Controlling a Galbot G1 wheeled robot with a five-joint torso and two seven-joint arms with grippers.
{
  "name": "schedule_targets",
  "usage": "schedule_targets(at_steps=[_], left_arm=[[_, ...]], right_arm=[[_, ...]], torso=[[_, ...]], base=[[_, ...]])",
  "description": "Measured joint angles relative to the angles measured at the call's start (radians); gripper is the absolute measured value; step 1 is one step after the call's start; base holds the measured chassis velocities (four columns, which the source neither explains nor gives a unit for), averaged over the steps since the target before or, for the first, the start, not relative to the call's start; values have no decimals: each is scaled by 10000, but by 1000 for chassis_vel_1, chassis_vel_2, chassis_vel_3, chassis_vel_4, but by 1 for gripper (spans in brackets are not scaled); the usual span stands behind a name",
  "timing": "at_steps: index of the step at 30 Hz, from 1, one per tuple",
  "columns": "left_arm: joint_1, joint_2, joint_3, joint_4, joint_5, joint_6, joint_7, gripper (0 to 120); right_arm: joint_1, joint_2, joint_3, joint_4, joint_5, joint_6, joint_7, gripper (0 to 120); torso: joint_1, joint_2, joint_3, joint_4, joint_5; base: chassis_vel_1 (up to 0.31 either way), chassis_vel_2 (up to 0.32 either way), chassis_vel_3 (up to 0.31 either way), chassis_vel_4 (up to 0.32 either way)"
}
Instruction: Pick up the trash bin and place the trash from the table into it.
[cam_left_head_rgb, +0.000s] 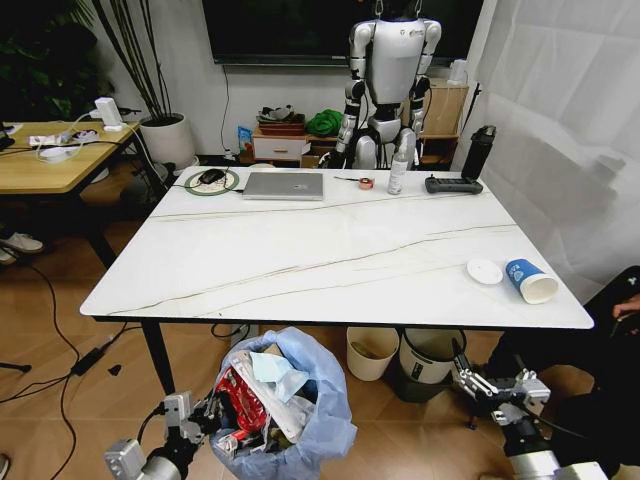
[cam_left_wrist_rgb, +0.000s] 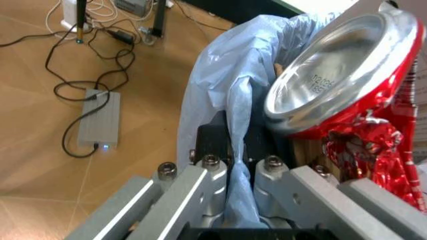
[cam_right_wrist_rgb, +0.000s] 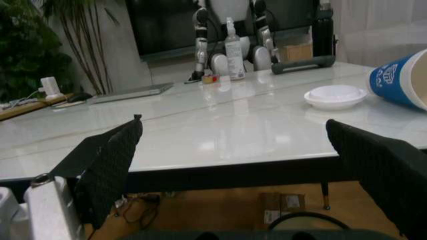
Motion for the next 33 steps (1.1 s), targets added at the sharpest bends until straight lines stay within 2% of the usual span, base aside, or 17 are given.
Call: schedule_targets(at_steps=[14,33], left_arm=[[-252,-188,99,164,28,-13,3,0],[-117,-190,110,102,-76,-41,34,0]], right_arm=[[205,197,-20,-452,290,273,-436,100],[331,227,-74,-576,408,244,-521,100]], torso=[[0,0,0,-1,-1],[1,0,0,-1,1]], base=[[0,0,0,0],[-72,-71,75,72]])
